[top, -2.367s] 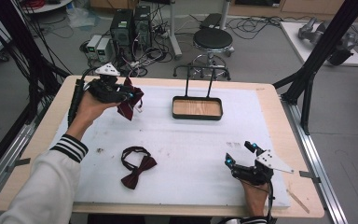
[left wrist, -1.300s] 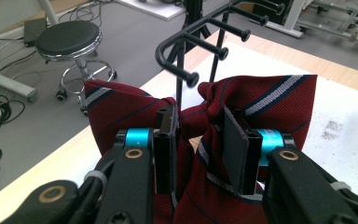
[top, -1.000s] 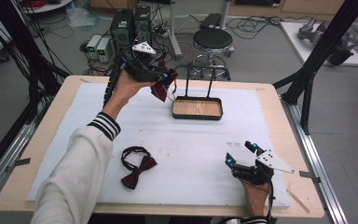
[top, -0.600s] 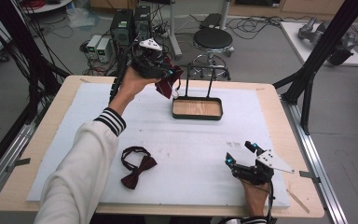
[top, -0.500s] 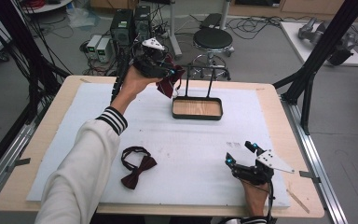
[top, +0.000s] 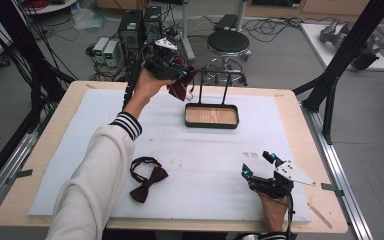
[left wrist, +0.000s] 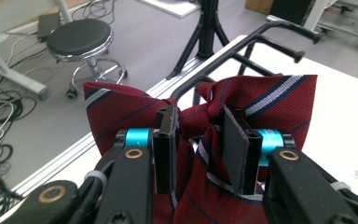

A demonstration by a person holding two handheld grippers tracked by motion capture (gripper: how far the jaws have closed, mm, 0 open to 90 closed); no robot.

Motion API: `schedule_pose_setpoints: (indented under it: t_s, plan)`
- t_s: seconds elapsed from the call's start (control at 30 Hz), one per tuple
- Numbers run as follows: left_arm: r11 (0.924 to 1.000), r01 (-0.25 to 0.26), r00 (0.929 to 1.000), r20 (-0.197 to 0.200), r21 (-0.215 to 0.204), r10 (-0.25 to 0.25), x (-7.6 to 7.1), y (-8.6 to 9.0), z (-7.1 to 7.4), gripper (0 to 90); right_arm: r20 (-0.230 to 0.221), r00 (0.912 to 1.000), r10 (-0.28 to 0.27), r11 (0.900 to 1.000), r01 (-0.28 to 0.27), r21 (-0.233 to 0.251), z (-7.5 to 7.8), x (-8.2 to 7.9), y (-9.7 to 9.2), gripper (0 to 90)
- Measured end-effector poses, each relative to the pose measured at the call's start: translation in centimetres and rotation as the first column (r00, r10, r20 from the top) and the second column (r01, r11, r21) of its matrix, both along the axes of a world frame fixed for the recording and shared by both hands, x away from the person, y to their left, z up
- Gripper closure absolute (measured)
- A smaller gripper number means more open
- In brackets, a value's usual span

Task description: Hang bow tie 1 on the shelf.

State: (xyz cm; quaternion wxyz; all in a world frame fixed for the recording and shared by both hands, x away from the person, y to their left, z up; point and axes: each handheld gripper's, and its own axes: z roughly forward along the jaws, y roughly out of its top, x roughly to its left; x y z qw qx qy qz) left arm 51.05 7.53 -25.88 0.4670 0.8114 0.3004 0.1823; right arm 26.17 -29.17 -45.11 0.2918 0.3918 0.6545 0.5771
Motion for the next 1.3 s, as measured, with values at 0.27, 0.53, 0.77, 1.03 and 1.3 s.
schedule_pose_setpoints:
  t_s: [0.27, 0.53, 0.77, 1.03, 1.3]
  plan:
    - [0.9988, -0.049, 0.9986, -0.02, -0.004, 0.049, 0.6, 0.6, -0.3, 67.0, 0.0, 1.0, 0.001, 1.0, -0.001, -0.001, 0.0, 0.0, 0.0, 9.1]
    - [0.996, -0.085, 0.9961, -0.022, 0.027, 0.085, 0.8, 1.1, -0.9, 67.0, -0.002, 1.0, 0.001, 1.0, -0.001, 0.0, 0.0, 0.0, 0.0, 9.1]
    - [0.9925, -0.116, 0.9917, -0.051, 0.04, 0.118, 0.9, 2.1, -2.4, 67.0, -0.002, 1.0, 0.002, 1.0, -0.002, -0.001, 0.0, 0.0, 0.0, 9.1]
    - [0.9923, -0.106, 0.9911, -0.074, 0.065, 0.11, 0.8, 2.7, -3.5, 66.9, -0.004, 1.0, 0.002, 1.0, -0.002, -0.002, 0.0, 0.0, 0.0, 9.1]
    - [0.9939, -0.087, 0.9918, -0.088, 0.068, 0.093, 0.6, 2.6, -4.1, 66.6, -0.002, 1.0, 0.001, 1.0, -0.001, -0.003, 0.0, 0.0, 0.0, 9.1]
